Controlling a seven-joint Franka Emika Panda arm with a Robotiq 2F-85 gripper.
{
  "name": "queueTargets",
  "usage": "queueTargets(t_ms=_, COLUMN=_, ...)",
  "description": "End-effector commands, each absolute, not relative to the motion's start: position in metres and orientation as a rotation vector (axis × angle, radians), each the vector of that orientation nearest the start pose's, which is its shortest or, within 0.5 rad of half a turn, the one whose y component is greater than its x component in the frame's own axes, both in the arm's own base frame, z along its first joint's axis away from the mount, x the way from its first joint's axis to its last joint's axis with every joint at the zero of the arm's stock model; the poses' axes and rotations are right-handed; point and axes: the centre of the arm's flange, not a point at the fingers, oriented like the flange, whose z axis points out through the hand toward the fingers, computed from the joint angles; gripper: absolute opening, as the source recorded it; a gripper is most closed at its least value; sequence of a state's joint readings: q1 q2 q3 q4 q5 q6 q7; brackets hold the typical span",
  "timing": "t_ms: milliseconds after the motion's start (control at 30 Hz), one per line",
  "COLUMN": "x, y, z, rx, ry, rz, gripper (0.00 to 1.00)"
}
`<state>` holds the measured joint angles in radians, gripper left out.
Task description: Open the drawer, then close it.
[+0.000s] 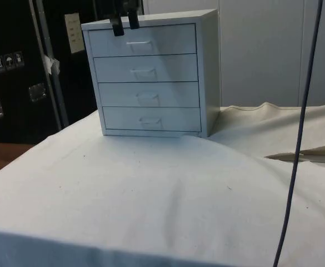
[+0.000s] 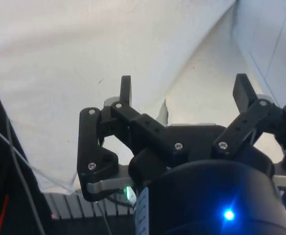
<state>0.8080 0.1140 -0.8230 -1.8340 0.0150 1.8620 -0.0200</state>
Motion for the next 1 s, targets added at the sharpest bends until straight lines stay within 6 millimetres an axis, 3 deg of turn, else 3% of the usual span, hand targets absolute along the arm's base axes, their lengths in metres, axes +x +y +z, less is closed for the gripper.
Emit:
queueTargets(t_ms=0, x=0.580, y=0.007, z=0.478, rx=-3.213, ry=-0.003, rz=0.076, gripper=1.00)
queueTargets(t_ms=967, x=0.594, y=0.008, z=0.466, rx=-3.403, ry=-0.025, rz=-0.016, gripper=1.00)
